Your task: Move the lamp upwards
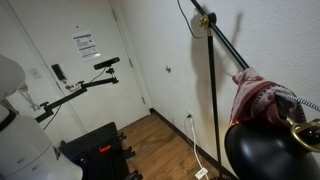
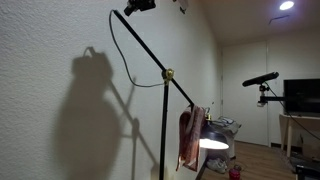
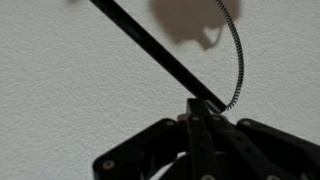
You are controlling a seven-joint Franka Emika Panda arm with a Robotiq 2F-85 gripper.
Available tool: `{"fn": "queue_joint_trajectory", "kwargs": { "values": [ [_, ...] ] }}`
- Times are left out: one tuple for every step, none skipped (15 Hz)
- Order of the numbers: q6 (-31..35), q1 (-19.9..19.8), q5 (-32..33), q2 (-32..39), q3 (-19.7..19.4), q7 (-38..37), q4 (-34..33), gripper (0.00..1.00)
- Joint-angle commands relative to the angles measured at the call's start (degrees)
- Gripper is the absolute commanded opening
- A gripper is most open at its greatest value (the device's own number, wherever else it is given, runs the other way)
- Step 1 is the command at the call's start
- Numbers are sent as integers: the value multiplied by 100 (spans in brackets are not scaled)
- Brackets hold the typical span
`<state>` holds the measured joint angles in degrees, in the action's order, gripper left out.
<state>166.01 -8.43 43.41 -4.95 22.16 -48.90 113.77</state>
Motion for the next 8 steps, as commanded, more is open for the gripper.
{"fn": "queue_joint_trajectory", "kwargs": {
  "values": [
    [-106, -171, 652, -148, 20, -393, -267, 0],
    [-131, -207, 791, -135, 22, -478, -345, 0],
    [-167, -227, 856, -90, 20, -501, -422, 0],
    [-188, -247, 904, -21, 18, -497, -488, 0],
    [-221, -242, 842, 49, 11, -405, -538, 0],
    [-285, -246, 794, 142, 12, -363, -602, 0],
    [-319, -223, 660, 235, 7, -246, -632, 0],
    [-393, -212, 635, 356, 18, -212, -695, 0]
  ]
}}
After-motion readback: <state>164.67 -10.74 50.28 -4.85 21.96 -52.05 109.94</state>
